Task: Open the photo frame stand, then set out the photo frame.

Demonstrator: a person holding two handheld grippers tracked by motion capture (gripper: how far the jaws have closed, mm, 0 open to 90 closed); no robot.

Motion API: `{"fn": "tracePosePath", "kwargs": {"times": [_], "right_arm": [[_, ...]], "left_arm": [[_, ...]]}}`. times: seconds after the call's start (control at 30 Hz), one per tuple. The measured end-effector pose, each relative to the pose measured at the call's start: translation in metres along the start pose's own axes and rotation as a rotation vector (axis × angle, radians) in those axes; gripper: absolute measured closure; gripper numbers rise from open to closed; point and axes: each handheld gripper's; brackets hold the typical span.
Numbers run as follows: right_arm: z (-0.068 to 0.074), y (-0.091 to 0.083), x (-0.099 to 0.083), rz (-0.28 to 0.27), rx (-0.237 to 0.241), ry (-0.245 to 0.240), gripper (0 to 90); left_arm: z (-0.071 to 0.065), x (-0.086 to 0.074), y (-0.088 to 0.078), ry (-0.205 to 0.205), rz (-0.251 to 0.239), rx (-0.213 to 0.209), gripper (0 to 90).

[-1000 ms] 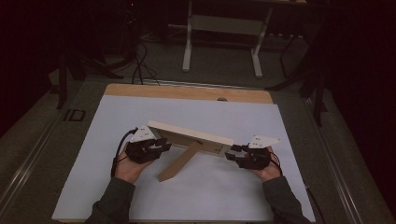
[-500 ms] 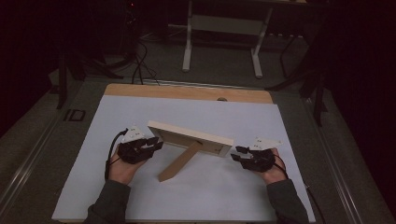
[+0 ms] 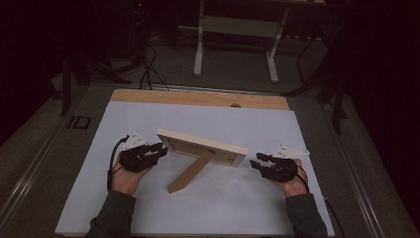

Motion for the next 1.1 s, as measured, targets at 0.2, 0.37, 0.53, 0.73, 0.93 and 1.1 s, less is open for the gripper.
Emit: {"fn": "tracePosePath", "kwargs": {"times": [0.2, 0.37, 0.53, 0.73, 0.93, 1.1], "right_arm": [[0.0, 0.0, 0.0, -0.021, 0.016, 0.015, 56.6], [0.003, 0.004, 0.0, -0.006, 0.02, 0.0, 57.3], [0.008, 0.007, 0.002, -0.002, 0.053, -0.046, 59.6], [0.015, 0.01, 0.005, 0.003, 0.075, -0.085, 57.0], [0.02, 0.016, 0.012, -0.001, 0.082, -0.107, 54.5], [0.022, 0.019, 0.017, -0.013, 0.094, -0.12, 54.1]], "left_arm": [[0.002, 0.0, 0.0, -0.013, 0.002, 0.016, 69.0], [0.001, 0.002, 0.001, -0.015, 0.005, 0.022, 69.4], [0.0, 0.002, -0.001, -0.014, -0.002, 0.03, 70.9], [-0.004, 0.001, 0.0, -0.014, -0.004, 0.013, 73.9], [-0.008, 0.006, 0.003, 0.005, 0.002, 0.021, 76.6], [-0.008, 0.007, 0.005, 0.008, 0.008, 0.03, 79.7]]}}
Point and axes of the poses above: each handheld gripper's, and its own axes: y roughly forward along the jaws, x roughly out of its top, z roughly to its left, and after that the axes turned 11 degrees about z, right-handed
